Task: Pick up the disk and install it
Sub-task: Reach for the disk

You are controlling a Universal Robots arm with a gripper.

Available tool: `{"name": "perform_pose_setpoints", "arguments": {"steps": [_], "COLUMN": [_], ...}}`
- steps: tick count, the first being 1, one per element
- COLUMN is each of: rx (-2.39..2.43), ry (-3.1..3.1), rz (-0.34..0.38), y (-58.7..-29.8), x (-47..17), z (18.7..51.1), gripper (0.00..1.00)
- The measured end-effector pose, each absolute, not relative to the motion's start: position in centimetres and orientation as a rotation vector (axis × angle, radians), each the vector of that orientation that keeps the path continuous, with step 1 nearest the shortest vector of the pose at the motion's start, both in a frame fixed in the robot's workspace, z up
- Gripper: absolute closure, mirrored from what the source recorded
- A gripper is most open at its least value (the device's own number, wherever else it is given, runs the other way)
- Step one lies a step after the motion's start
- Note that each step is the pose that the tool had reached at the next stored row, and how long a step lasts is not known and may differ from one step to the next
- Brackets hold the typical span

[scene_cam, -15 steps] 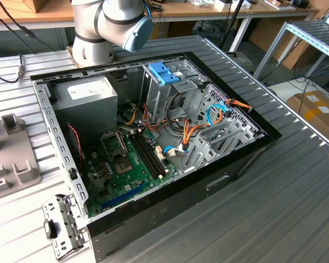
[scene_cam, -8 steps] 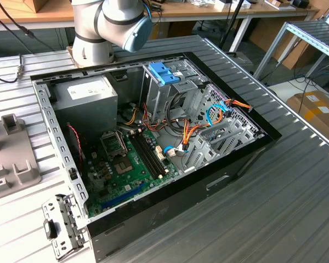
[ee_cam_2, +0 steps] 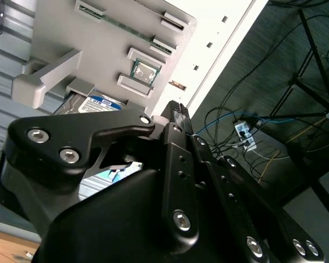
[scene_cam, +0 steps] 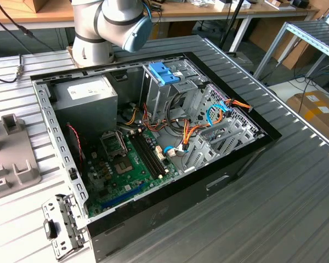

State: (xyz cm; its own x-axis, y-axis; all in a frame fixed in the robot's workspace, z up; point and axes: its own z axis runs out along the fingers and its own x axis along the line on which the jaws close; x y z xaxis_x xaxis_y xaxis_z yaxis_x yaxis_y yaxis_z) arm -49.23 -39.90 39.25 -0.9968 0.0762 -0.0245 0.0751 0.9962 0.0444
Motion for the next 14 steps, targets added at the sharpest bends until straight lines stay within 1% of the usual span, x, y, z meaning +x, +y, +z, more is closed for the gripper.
{"name": "perform_pose_setpoints", "arguments": {"steps": [14], "rx": [0.118], "ry": [3.112], "rz": [0.068], "y": [-39.89], "x": [-50.17], "z": [39.25], "gripper": [0.89]}}
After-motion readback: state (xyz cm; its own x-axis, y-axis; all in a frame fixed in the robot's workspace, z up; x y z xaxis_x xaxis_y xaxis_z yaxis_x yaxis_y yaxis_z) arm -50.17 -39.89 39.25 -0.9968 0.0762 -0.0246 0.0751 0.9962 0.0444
